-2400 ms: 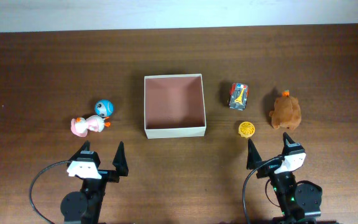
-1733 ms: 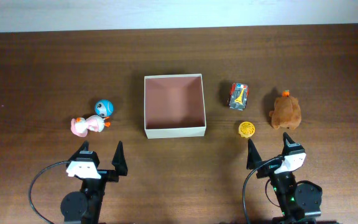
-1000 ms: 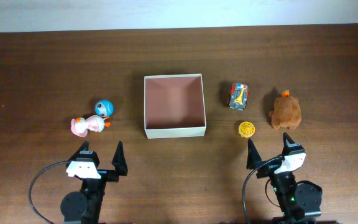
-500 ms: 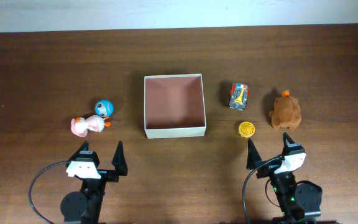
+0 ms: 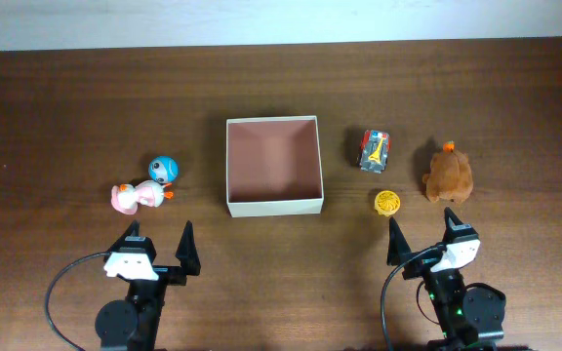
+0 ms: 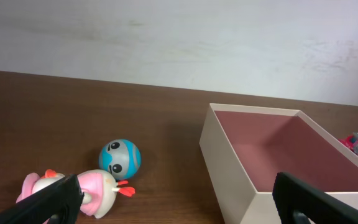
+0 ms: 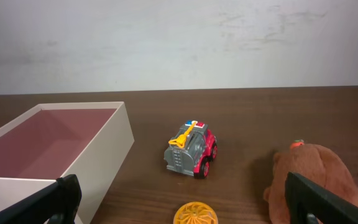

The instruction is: Pack container

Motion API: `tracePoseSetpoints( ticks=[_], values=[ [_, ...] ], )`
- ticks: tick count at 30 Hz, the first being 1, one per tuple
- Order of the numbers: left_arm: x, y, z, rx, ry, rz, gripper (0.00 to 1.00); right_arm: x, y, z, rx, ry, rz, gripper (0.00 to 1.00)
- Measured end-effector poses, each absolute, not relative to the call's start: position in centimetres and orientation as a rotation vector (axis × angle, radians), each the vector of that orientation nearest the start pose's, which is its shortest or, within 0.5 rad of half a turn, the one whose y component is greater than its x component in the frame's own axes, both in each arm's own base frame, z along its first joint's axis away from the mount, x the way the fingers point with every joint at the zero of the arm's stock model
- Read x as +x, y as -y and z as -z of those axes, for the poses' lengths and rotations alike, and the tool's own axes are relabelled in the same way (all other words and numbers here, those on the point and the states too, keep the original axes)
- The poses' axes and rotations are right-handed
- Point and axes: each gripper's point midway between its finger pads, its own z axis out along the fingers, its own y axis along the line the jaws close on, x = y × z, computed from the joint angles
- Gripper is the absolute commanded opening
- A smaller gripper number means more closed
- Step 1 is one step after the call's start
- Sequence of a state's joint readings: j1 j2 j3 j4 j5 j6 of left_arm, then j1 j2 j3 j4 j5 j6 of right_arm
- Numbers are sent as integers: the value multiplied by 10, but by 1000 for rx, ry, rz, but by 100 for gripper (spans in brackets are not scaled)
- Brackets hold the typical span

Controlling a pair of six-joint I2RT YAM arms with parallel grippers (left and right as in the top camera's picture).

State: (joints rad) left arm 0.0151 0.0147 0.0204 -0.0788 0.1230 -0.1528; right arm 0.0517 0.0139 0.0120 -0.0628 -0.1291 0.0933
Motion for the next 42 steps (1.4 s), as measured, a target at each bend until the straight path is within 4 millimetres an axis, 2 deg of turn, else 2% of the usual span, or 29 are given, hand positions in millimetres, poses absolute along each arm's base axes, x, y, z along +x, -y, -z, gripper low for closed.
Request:
tracePoseSetpoints(
  ticks=[37, 42],
  values=[
    [245, 17, -161, -44, -1647, 206, 100, 244, -35, -161, -65, -1638, -217, 99],
    [245, 17, -161, -44, -1647, 206, 100, 245, -30, -162, -42, -1635, -192, 99]
  ],
)
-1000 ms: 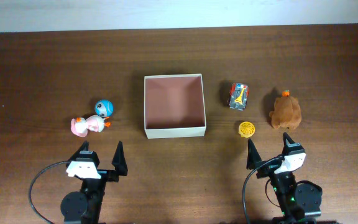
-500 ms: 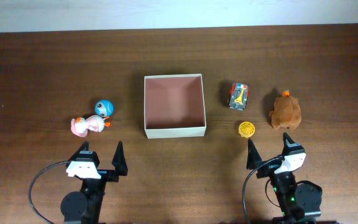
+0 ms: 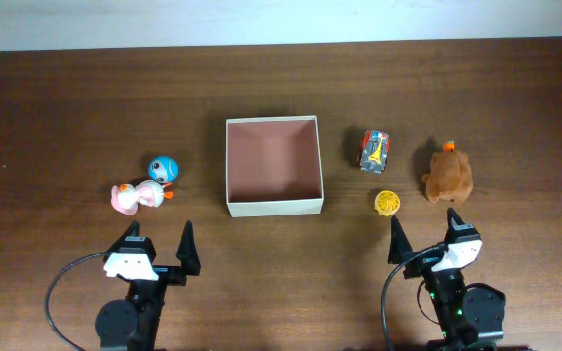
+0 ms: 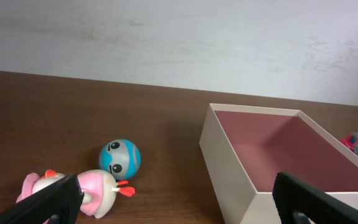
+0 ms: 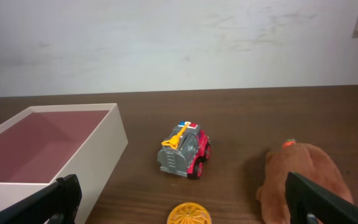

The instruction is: Pack container

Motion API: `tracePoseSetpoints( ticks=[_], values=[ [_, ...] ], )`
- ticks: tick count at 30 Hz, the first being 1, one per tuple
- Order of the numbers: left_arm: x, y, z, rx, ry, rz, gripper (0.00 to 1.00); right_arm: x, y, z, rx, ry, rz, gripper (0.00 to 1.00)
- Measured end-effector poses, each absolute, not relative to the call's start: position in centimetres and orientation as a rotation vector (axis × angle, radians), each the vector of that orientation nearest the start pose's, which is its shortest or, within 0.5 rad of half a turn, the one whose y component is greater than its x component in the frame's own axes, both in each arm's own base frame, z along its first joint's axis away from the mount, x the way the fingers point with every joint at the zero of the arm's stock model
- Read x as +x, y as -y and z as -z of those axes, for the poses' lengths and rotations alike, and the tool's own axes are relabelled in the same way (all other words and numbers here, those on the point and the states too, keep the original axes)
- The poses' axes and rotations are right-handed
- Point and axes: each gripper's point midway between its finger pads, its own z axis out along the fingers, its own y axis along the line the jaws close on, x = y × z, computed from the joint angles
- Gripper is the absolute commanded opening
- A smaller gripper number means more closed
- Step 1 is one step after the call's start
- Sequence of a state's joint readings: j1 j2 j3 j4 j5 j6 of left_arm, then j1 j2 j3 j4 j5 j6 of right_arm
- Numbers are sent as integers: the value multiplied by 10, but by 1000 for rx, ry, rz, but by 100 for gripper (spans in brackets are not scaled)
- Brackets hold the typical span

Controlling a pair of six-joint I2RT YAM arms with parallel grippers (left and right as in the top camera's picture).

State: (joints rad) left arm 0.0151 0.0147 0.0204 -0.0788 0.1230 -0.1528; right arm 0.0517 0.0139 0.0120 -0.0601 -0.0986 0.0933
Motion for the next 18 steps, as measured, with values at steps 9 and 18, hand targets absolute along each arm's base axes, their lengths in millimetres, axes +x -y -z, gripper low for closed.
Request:
tracePoseSetpoints(
  ticks=[9, 18],
  values=[
    [245, 17, -161, -44, -1647, 206, 100, 245, -29, -162, -40, -1635, -190, 99],
    [245, 17, -161, -44, -1647, 206, 100, 240, -43, -180, -85, -1728, -266, 99]
  ],
)
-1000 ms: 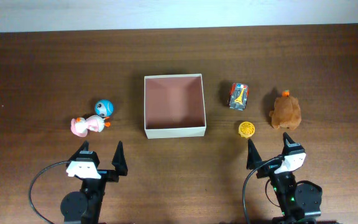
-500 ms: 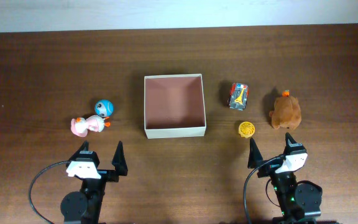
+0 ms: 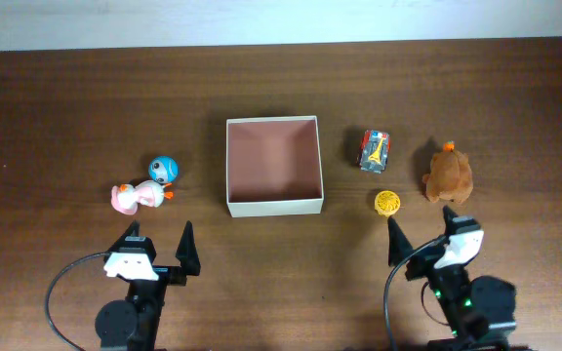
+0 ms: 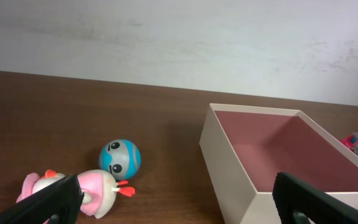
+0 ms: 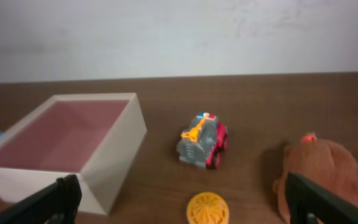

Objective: Pack container
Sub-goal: 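Move the right gripper to the red-and-grey toy truck and grasp it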

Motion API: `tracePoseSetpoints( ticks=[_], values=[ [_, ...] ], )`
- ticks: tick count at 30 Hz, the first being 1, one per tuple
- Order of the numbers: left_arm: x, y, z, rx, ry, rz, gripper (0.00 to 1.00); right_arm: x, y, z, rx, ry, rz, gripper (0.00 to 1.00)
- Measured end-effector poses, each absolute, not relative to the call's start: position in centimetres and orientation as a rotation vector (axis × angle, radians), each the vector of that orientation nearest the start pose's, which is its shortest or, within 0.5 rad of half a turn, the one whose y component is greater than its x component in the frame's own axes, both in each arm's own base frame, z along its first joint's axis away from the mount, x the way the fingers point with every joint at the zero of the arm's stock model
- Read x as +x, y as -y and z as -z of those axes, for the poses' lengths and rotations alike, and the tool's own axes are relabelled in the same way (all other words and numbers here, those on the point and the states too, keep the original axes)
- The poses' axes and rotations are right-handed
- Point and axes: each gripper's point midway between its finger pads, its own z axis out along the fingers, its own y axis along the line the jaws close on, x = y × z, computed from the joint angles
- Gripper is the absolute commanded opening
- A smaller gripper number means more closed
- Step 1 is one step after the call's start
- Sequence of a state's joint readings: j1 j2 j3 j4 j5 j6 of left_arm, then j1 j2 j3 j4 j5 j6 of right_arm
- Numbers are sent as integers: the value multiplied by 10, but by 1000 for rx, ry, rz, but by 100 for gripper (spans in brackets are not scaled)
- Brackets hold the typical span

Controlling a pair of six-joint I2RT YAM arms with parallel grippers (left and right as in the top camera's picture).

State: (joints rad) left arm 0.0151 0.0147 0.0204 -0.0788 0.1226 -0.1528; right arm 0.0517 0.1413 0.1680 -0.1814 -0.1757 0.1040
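An open cream box (image 3: 273, 164) with a dull-red inside stands mid-table, nothing in it. Left of it lie a blue ball-faced toy (image 3: 164, 169) and a pink duck toy (image 3: 136, 196). Right of it sit a grey-and-red toy car (image 3: 376, 149), a yellow disc (image 3: 387, 202) and a brown plush (image 3: 449, 175). My left gripper (image 3: 157, 247) is open near the front edge, behind the pink duck (image 4: 82, 193). My right gripper (image 3: 421, 235) is open just short of the yellow disc (image 5: 207, 208), with the car (image 5: 202, 140) and plush (image 5: 323, 175) beyond.
Dark wooden table (image 3: 66, 107) runs to a pale wall (image 4: 179, 43) at the back. Black cables loop off both arm bases at the front edge.
My right gripper has shifted slightly forward and turned a little left; the box now fills more of its view. The left arm and all the toys are unchanged.
At first both grippers rested open near the front edge with all the toys on the table and the box bare. The right wrist view then shifted slightly, and now the right gripper has edged toward the yellow disc. No toy has moved.
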Motion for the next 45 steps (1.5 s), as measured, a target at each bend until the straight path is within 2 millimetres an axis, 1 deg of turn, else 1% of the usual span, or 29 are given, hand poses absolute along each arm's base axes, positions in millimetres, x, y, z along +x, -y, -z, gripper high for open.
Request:
tracePoseSetpoints(
  ticks=[1, 2, 3, 6, 7, 8, 10, 11, 12, 13, 14, 15, 16, 17, 18, 19, 20, 22, 24, 26, 28, 31, 33, 39, 42, 45],
  values=[
    [245, 17, -161, -44, -1647, 206, 100, 241, -43, -189, -80, -1747, -274, 99],
    [245, 17, -160, -45, -1649, 206, 100, 241, -44, -193, -68, -1818, -290, 99],
    [245, 17, -161, -46, -1644, 203, 100, 244, -46, -203, -61, -1882, -304, 99],
    [245, 17, -161, -46, -1643, 203, 100, 267, -52, -240, -48, -2047, -351, 99],
    [245, 17, -161, -47, -1643, 202, 99, 275, -54, -247, -42, -2105, -365, 99],
    [245, 17, -161, -47, -1644, 202, 100, 289, -58, -261, -35, -2173, -389, 99],
    [245, 16, -161, -48, -1644, 201, 100, 319, -64, -276, -35, -2237, -421, 99],
    [245, 16, -161, -49, -1643, 200, 99, 336, -68, -282, -42, -2255, -447, 99],
    [245, 16, -161, -49, -1644, 200, 100, 350, -73, -282, -51, -2272, -474, 99],
    [245, 16, -161, -49, -1644, 200, 99, 364, -79, -278, -62, -2299, -512, 99],
    [245, 16, -161, -49, -1644, 200, 100, 378, -85, -271, -73, -2324, -554, 96],
    [245, 16, -161, -49, -1644, 200, 100, 386, -89, -264, -80, -2339, -581, 96],
    [245, 16, -161, -49, -1644, 200, 100, 399, -93, -252, -83, -2359, -611, 96],
    [245, 16, -161, -49, -1644, 200, 100, 407, -96, -242, -82, -2375, -632, 96],
    [245, 16, -161, -49, -1644, 200, 100, 417, -98, -228, -62, -2399, -655, 96],
    [245, 16, -161, -49, -1644, 200, 100, 424, -100, -214, -38, -2425, -675, 96],
    [245, 16, -161, -49, -1644, 200, 100, 430, -101, -199, -5, -2457, -691, 93],
    [245, 16, -161, -49, -1644, 200, 100, 438, -101, -167, 72, -2528, -714, 93],
    [245, 16, -161, -49, -1644, 200, 100, 442, -98, -140, 143, -2589, -704, 92],
    [245, 16, -161, -49, -1644, 200, 100, 444, -92, -119, 201, -2638, -658, 92],
    [245, 16, -161, -49, -1644, 200, 99, 444, -84, -106, 245, -2673, -583, 93],
    [245, 16, -161, -49, -1644, 200, 100, 445, -72, -98, 282, -2689, -431, 93],
    [245, 16, -161, -49, -1644, 200, 100, 446, -69, -96, 281, -2687, -333, 94],
    [245, 16, -161, -49, -1644, 200, 100, 445, -76, -95, 227, -2673, -128, 95],
    [245, 16, -161, -49, -1644, 200, 100, 445, -76, -93, 235, -2662, -45, 95],
    [245, 16, -161, -49, -1644, 200, 100, 445, -72, -83, 282, -2671, 12, 94]
  ],
)
